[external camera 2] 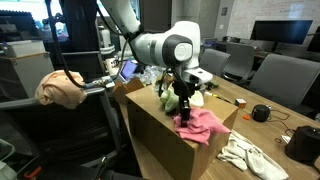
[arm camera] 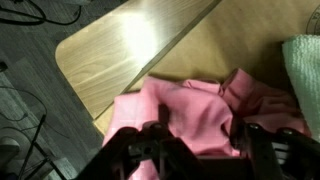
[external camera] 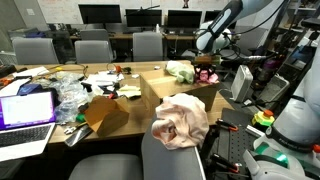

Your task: Put the clothes on the head rest of the chair

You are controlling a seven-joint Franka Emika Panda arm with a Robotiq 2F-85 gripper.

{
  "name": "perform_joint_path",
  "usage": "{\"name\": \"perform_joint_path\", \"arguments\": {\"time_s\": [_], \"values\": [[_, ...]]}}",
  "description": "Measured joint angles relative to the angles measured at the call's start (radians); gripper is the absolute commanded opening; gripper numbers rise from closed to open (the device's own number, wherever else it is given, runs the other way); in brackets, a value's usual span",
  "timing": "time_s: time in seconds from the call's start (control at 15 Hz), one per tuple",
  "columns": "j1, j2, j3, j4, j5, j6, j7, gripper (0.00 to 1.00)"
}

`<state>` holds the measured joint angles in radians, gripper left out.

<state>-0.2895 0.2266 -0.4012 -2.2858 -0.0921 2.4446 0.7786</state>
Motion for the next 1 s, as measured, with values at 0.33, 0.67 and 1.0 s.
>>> {"name": "perform_joint_path", "arguments": {"time_s": [0.33, 0.67, 1.0], "values": [[0.005, -0.001, 0.0, 0.0, -0.021, 0.003, 0.031, 0.0], [0.005, -0.019, 0.0, -0.002, -0.02, 0.003, 0.032, 0.02], [0.005, -0.15, 0.0, -0.029, -0.039, 0.003, 0.03, 0.02]]}}
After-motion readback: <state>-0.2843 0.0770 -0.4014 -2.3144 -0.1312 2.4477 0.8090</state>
